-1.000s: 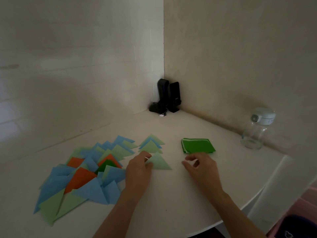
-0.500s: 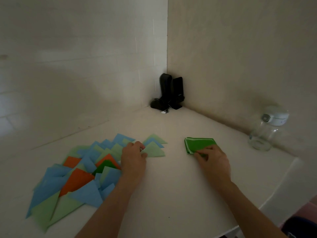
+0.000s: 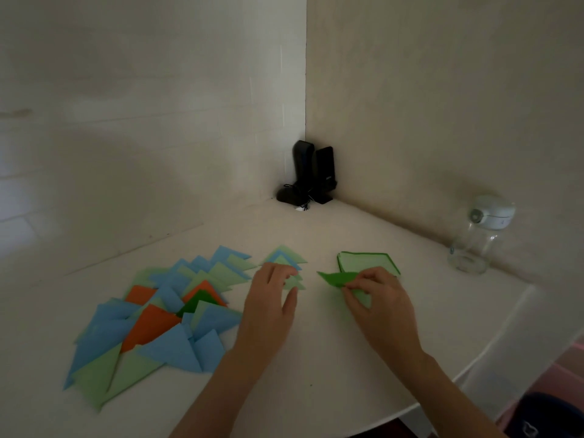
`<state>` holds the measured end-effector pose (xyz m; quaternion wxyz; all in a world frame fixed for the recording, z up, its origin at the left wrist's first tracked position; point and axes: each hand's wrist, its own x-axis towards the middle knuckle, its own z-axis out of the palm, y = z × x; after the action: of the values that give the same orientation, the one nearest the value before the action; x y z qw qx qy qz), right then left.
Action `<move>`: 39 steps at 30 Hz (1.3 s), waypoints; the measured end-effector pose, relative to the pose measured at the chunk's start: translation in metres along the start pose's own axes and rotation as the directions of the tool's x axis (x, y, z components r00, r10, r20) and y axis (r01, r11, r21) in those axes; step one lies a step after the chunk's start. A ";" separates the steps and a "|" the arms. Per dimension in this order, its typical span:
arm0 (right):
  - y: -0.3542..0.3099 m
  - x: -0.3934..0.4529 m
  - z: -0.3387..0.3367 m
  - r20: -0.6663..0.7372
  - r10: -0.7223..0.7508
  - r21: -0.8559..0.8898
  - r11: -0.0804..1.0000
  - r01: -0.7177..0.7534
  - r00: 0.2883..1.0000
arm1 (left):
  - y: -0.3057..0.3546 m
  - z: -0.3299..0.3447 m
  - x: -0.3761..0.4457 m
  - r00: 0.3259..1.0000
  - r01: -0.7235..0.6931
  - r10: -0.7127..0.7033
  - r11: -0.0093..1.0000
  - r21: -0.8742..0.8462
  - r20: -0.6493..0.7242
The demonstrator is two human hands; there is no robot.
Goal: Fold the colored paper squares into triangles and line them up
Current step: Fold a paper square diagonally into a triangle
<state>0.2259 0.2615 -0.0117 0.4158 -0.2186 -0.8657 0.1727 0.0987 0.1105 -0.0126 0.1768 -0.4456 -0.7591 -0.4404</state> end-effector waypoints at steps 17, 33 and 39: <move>-0.020 -0.039 0.017 0.394 0.065 0.009 0.997 -0.075 0.917 | -0.004 0.002 -0.048 0.980 0.024 -0.034 0.998 0.053 0.194; -0.019 -0.038 0.022 0.349 0.121 0.017 0.991 -0.136 0.929 | 0.009 0.017 -0.040 0.932 0.294 -0.321 0.941 0.170 0.168; -0.017 -0.033 0.021 0.417 0.148 0.033 0.983 -0.178 0.897 | -0.004 0.015 -0.040 0.934 0.297 -0.300 0.954 0.043 0.197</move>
<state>0.2238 0.2272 -0.0371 0.2151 -0.2342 -0.9060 0.2795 0.1193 0.1014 -0.0498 0.0331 -0.3663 -0.8346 -0.4102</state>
